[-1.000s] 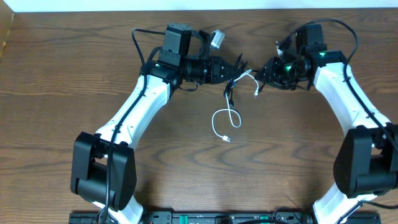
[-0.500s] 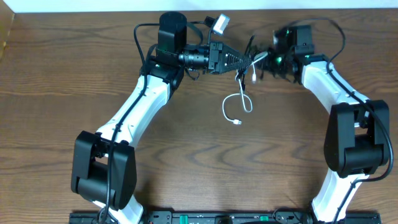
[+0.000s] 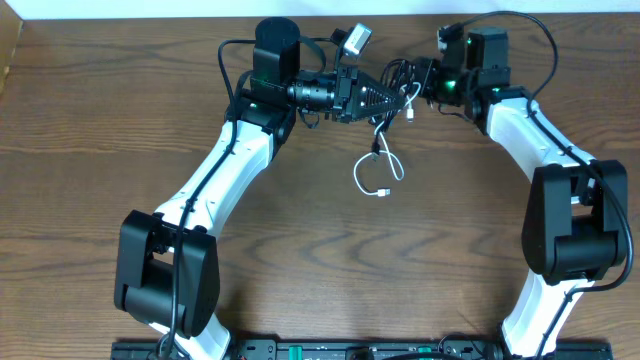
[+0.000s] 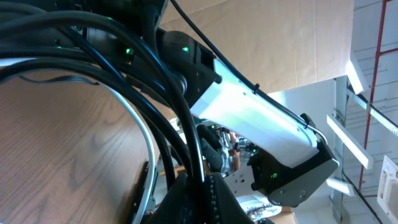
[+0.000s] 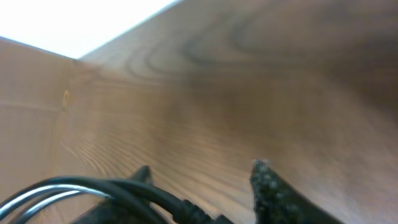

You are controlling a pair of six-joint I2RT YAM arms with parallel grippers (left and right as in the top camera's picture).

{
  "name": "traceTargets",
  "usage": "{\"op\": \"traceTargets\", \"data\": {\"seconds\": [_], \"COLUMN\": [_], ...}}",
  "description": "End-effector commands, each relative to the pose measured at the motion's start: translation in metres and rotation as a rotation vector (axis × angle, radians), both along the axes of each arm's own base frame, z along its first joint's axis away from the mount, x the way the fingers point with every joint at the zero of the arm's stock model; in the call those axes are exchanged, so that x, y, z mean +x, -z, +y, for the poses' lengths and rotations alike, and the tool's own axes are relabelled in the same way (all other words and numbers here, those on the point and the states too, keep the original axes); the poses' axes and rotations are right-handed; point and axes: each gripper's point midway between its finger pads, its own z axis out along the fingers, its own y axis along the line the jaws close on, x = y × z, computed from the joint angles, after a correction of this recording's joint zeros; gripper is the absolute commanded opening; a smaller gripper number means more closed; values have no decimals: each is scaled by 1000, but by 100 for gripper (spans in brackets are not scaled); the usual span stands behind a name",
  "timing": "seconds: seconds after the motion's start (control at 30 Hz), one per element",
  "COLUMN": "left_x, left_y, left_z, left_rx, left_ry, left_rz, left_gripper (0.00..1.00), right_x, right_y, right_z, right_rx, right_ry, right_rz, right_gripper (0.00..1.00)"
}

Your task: Untangle cables

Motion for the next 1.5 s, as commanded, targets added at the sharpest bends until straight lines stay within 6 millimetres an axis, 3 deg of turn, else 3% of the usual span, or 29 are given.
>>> {"op": "traceTargets", "data": {"seconds": [0.0,0.13,0.27,0.43,0.6,0.77,0.9,1.1,1.47], "left_x": [3,18,40,66,72,65,60,66,76], "left_y": [-5,-3,1,12,17,13,2,1,2], "left_z": [0,-1,-1,5,7,9,14,25,31], "left_rx": [-8,8,33,83,104,85,44,39,43], "left_ry": [-13,-99,-225,-383,-423,-375,-324,-337,-390], "left_rz": [-49,-60,-68,-44,-19,-21,3,2,23], "left_gripper": [8,7,7,7,8,8,8,7,8], "right_x": [-5,-22,-43,-63,-75,-83,-85,-88,-91], "right_y": [5,-8,-39,-75,-98,-108,-116,-130,-132], "right_z": [-22,-38,-43,-40,-21,13,35,49,63], "right_rx": [-21,-77,-128,-124,-39,135,235,287,301], "right_ry": [17,-12,-61,-81,-161,-302,-388,-435,-436], "right_rz": [46,45,3,-28,-69,-80,-100,-130,-104], "right_gripper": [59,69,73,76,72,57,50,51,52]}}
